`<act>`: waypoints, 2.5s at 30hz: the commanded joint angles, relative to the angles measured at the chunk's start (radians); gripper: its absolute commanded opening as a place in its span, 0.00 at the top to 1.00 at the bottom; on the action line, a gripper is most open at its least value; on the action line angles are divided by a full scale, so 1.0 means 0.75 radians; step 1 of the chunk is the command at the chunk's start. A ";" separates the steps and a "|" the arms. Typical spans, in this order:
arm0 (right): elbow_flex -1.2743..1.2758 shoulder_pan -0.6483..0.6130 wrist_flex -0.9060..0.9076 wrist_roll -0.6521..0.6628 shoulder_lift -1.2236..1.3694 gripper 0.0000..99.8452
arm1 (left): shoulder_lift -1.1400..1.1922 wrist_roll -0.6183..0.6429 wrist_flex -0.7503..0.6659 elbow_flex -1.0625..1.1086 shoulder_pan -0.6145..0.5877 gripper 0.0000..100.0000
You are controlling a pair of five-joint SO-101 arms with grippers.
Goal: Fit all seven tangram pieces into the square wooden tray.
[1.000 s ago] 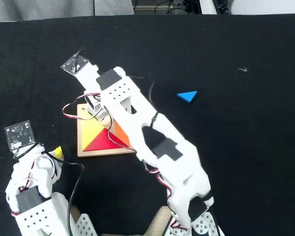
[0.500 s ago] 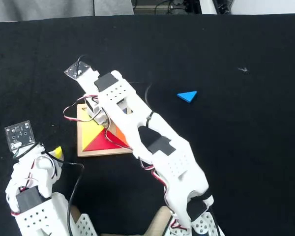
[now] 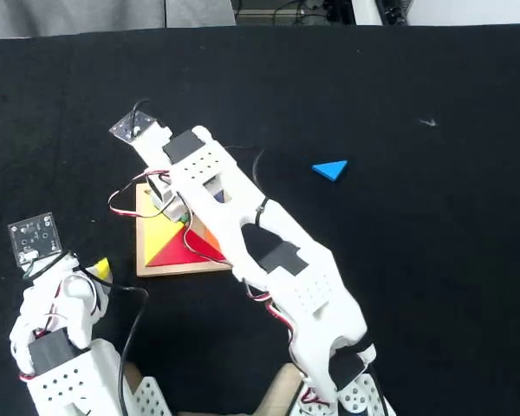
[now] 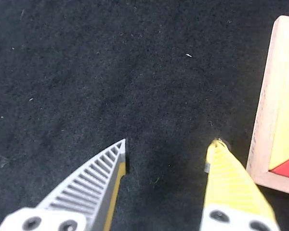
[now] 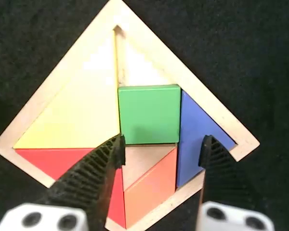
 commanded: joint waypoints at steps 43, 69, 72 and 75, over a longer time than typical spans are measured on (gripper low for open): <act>0.621 0.739 0.129 0.088 -1.108 0.99 | -0.012 -0.002 -0.041 -0.009 0.069 0.73; 1.891 0.745 -1.080 -0.045 -1.280 0.99 | -0.012 -0.006 -0.043 0.005 0.069 0.73; 1.891 0.745 -1.080 -0.045 -1.280 0.99 | -0.012 -0.008 -0.043 0.005 0.069 0.73; 1.891 0.745 -1.082 -0.045 -1.278 0.99 | -0.012 -0.008 -0.043 0.005 0.069 0.73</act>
